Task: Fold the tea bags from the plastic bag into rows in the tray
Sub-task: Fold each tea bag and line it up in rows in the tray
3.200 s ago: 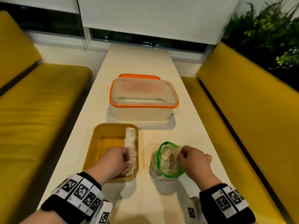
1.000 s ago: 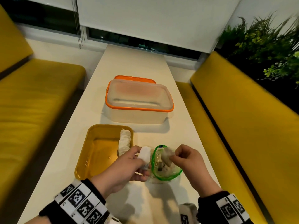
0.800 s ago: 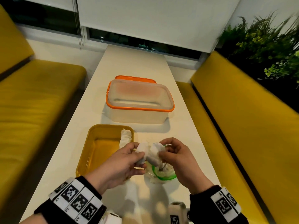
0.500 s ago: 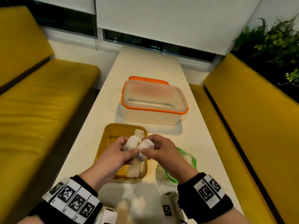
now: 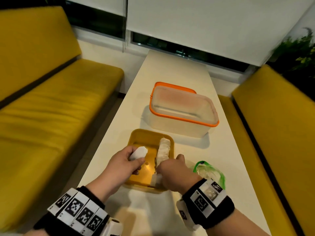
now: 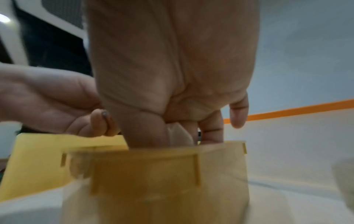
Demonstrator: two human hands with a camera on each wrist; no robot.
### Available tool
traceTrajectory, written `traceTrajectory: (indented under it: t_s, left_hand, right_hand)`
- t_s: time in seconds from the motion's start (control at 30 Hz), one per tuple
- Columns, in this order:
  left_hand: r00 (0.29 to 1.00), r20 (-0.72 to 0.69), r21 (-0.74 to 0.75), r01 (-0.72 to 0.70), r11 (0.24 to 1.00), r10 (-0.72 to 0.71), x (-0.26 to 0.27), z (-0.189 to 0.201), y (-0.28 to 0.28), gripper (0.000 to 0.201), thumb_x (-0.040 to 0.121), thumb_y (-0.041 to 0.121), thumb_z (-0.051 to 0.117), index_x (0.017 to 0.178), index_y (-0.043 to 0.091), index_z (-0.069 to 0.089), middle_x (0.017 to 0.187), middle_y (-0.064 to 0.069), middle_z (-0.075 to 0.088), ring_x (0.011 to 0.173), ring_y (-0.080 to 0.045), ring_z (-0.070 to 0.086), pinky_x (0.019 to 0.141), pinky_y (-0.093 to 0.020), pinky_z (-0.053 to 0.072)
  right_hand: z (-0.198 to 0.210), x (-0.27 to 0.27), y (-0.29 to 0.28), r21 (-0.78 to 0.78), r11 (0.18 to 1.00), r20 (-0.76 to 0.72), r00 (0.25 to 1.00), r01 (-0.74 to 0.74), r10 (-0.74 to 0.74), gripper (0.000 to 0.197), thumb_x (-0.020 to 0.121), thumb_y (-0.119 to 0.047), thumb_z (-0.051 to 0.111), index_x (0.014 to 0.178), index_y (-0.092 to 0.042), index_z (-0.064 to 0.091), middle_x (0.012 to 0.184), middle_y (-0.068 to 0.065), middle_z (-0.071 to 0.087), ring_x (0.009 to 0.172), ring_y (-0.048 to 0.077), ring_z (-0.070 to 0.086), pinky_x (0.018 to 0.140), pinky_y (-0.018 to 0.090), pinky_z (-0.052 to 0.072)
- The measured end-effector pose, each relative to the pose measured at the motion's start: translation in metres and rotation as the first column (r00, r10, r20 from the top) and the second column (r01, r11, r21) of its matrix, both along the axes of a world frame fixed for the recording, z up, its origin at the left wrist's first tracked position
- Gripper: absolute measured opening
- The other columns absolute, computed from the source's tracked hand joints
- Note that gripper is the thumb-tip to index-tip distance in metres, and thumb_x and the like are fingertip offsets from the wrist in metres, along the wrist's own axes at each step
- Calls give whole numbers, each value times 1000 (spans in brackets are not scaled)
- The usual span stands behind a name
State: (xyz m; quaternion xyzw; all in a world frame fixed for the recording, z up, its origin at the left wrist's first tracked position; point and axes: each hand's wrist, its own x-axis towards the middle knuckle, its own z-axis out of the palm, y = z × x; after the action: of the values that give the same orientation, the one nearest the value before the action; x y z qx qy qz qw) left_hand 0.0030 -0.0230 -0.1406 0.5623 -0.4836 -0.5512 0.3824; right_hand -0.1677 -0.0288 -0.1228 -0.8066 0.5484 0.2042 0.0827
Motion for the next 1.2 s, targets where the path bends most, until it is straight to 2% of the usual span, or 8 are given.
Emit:
traceTrajectory:
  t_s: [0.23,0.4,0.77,0.9,0.97,1.03,1.1,1.2]
  left_hand:
    - [1000,12,11,-12,1000,12,8,-4,2,12,86,15,65,95,21,60,82,-5,63,70,-18,60,61,-25,52]
    - [1000,-20,36,-8,999,8,5,-4,4,10,87,14,64,96,19,60,80,-7,62,69,-17,59,60,-24,50]
    - [999,-37,50,-3,999,5,-2,-1,4,8,89,13,61,97,15,61,81,-8,62,68,-17,59,61,-24,51]
    - [999,-44,67,9,998,-6,-6,-1,3,8,91,11,56,97,11,61,78,-9,63,70,-17,60,62,-25,52]
    - [998,-49,58,29,998,-26,-10,-1,3,8,90,8,57,96,9,61,79,-10,63,70,-17,60,64,-26,52]
    - [997,-56,29,54,998,-53,-16,1,3,9,88,4,58,93,10,62,80,-9,63,71,-17,61,66,-28,53]
    - [997,-33,-14,69,998,-70,-21,4,2,12,86,1,58,89,12,63,80,-8,65,72,-17,63,68,-31,55]
    - [998,20,-80,61,995,-60,-26,9,1,12,84,0,61,84,12,63,73,-6,66,68,-17,65,74,-40,57]
  right_hand:
    - [-10,13,11,-256,967,-21,1000,8,-14,29,85,-13,51,114,-15,55,112,11,58,111,34,45,100,53,21]
    - [-9,13,5,-262,963,22,998,63,-59,32,83,-20,59,114,-18,53,113,7,57,111,31,45,97,51,23]
    - [-7,14,6,-298,948,17,994,110,-110,36,87,-15,50,122,-14,47,123,11,49,117,33,38,102,53,21]
    - [19,4,-4,-220,925,318,919,310,-232,33,88,-34,55,119,-24,53,118,0,55,111,23,47,92,42,34]
    - [32,0,-6,-11,931,602,746,366,-286,37,87,-36,60,122,-26,55,111,-6,58,103,16,54,86,30,42]
    - [39,3,-3,101,938,738,608,331,-294,40,83,-32,65,122,-24,58,102,-10,58,90,10,57,77,20,45]
    - [38,8,-1,60,953,766,598,298,-235,28,82,-28,68,109,-21,66,90,-10,58,78,7,55,65,15,42]
    - [36,11,-4,-33,955,748,641,295,-172,5,84,-24,66,85,-20,69,78,-6,58,74,11,52,60,21,40]
